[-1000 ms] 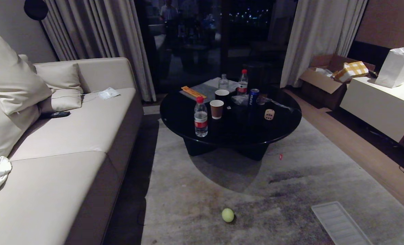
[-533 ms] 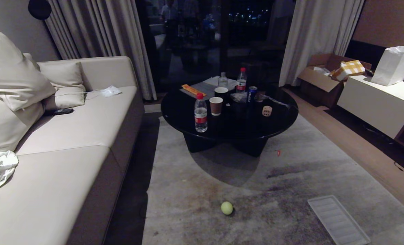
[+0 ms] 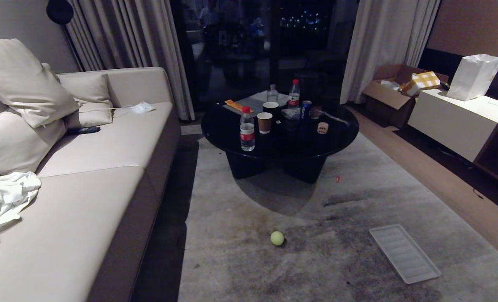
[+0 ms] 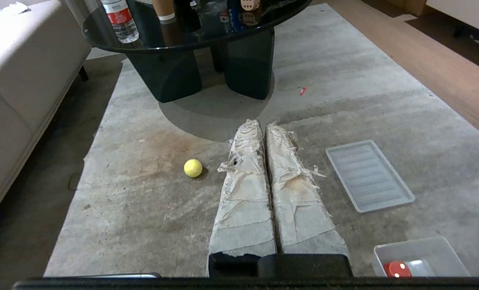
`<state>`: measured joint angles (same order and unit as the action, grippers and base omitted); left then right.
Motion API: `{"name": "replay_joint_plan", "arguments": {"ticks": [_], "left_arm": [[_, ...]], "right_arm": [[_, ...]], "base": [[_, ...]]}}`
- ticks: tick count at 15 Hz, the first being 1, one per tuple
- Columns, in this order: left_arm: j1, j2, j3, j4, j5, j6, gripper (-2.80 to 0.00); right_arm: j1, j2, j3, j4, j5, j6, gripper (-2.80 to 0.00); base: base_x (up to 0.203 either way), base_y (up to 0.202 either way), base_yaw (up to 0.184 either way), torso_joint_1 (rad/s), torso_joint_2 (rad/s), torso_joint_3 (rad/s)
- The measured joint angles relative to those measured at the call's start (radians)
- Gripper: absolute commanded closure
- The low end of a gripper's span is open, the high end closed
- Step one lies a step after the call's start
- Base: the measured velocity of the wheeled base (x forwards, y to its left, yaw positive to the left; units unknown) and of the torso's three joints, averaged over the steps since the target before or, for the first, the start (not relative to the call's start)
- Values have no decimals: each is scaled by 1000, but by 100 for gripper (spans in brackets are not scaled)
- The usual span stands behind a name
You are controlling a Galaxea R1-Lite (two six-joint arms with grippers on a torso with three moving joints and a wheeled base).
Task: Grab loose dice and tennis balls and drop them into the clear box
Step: Pick up the ball on the floor
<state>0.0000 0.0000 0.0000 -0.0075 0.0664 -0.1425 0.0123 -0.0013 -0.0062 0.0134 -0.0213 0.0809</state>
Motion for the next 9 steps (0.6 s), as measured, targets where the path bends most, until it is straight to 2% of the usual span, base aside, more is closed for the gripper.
{"name": "replay_joint_plan", "arguments": {"ticks": [9], "left_arm": [[0,0,0,0,0,0,0]], "right_arm": [[0,0,0,0,0,0,0]], "base": [[0,0,0,0,0,0]]}}
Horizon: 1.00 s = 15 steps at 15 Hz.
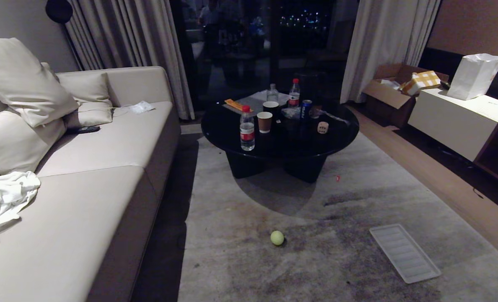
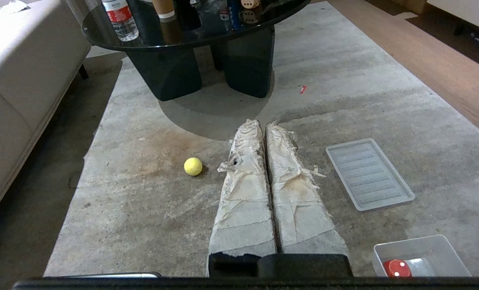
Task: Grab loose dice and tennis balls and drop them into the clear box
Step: Pick up the ball on the floor
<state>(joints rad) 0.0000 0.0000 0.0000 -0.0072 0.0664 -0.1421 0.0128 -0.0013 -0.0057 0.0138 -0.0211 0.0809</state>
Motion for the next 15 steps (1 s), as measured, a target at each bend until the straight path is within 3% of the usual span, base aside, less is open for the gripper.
{"name": "replay_joint_plan", "arguments": {"ticks": [15], "left_arm": [[0,0,0,0,-1,1,0]], "right_arm": [[0,0,0,0,0,0,0]], "base": [[0,0,0,0,0,0]]}}
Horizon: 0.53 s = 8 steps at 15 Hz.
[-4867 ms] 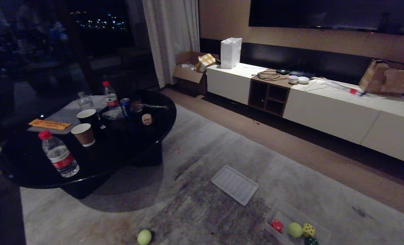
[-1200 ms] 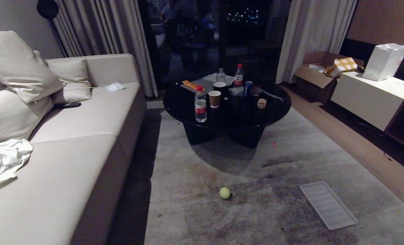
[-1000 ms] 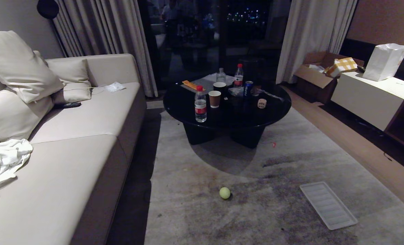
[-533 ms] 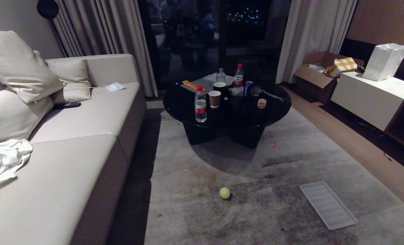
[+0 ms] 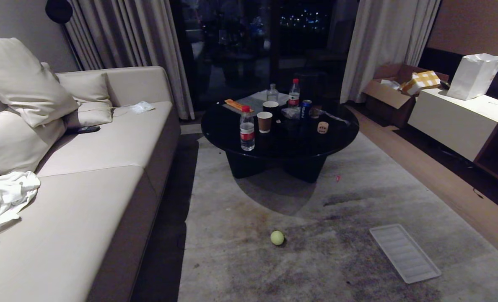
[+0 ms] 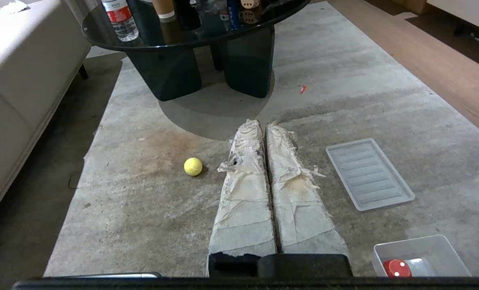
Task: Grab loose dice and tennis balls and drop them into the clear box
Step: Pick up the ball on the floor
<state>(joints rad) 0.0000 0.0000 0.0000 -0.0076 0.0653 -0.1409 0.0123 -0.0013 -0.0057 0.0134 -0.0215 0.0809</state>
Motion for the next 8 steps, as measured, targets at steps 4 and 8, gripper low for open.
{"name": "replay_joint_plan", "arguments": {"ticks": [4,8], "left_arm": [[0,0,0,0,0,0,0],[0,0,0,0,0,0,0]], "right_arm": [[0,0,0,0,0,0,0],[-1,0,0,0,0,0,0]], "base": [[0,0,0,0,0,0],[0,0,0,0,0,0]]}}
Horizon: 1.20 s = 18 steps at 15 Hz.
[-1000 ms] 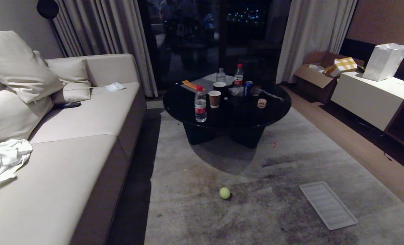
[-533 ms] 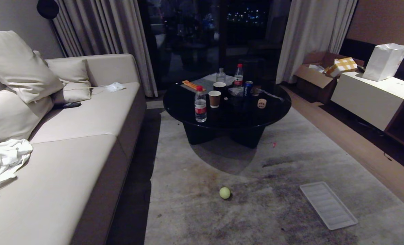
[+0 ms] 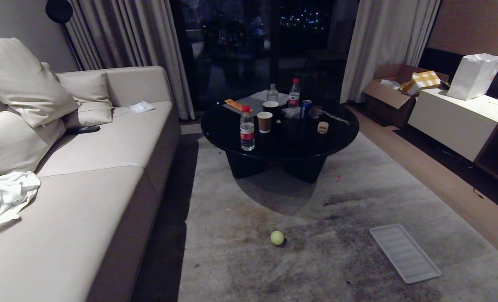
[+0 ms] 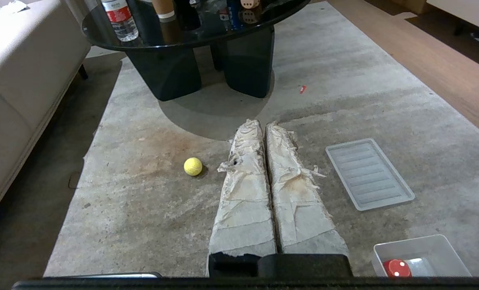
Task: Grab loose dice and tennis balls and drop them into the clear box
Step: Pick up the ball on the floor
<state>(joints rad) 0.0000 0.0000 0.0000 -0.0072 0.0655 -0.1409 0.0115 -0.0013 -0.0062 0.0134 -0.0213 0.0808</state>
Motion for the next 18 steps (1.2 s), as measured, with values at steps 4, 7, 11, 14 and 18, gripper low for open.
{"name": "replay_joint_plan", "arguments": {"ticks": [4,7,11,14,18], "left_arm": [[0,0,0,0,0,0,0],[0,0,0,0,-1,5,0],[0,0,0,5,-10,45,0],[0,0,0,8,-53,153,0],[0,0,0,9,-54,156,0]], "right_arm": [[0,0,0,0,0,1,0],[0,0,0,0,0,0,0],[1,0,0,0,0,0,0],[1,0,0,0,0,0,0],[1,0,0,0,1,0,0]], "base": [[0,0,0,0,0,0],[0,0,0,0,0,0],[0,0,0,0,0,0],[0,0,0,0,0,0],[0,0,0,0,0,0]]}}
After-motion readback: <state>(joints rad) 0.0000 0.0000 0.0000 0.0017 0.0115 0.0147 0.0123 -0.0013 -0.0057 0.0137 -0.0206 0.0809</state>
